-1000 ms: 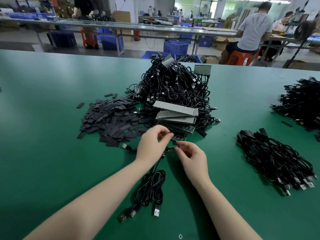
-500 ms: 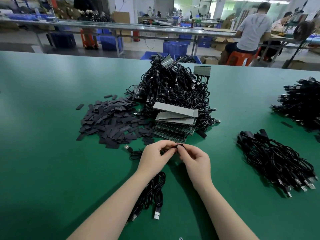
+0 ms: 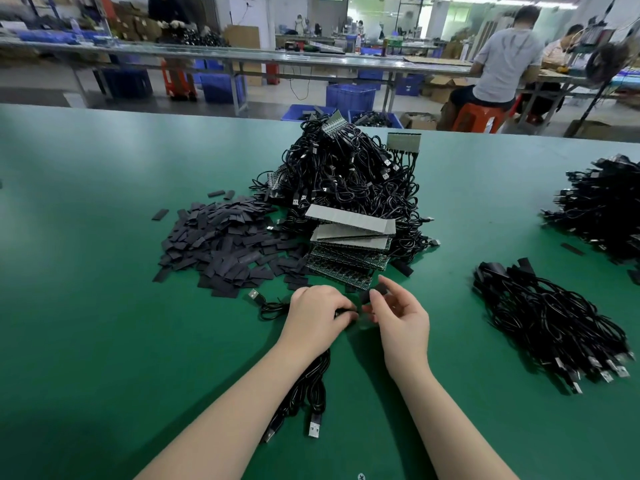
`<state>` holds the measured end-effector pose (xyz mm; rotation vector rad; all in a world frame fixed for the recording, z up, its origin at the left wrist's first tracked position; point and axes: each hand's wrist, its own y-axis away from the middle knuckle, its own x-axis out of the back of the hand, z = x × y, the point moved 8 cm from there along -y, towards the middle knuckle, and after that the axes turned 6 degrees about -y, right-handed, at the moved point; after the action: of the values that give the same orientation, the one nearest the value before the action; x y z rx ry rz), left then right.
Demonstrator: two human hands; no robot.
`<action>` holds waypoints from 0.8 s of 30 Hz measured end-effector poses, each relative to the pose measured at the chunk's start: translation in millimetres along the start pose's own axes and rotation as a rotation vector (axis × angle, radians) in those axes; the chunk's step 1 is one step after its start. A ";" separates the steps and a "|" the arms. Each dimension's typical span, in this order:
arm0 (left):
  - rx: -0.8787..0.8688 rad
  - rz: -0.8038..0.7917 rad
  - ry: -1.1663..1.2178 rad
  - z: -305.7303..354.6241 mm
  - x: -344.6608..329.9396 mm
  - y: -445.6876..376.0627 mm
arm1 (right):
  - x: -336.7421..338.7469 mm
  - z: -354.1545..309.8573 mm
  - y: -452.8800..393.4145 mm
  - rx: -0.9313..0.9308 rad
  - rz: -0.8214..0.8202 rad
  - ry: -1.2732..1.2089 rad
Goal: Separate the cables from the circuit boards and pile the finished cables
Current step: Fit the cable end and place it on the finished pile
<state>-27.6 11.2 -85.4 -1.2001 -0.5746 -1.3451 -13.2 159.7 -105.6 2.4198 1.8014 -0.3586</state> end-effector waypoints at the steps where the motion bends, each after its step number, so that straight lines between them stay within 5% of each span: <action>1: 0.001 0.006 -0.002 -0.2 0.2 -0.2 | 0.6 -0.3 0.2 0.005 0.002 0.003; 7: 0.006 -0.021 -0.122 1.5 -3.0 -0.6 | -0.1 -3.0 2.5 0.047 0.018 0.109; 14: 0.013 0.129 0.055 1.9 10.2 4.1 | 3.1 -3.5 3.3 0.068 0.039 0.164; 24: -0.019 0.095 0.110 7.3 11.7 6.0 | -0.9 1.8 0.6 0.041 -0.034 0.116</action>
<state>-17.3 11.7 -74.5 -1.1474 -0.4222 -1.3287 -13.2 158.3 -107.2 2.4888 1.9022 -0.2660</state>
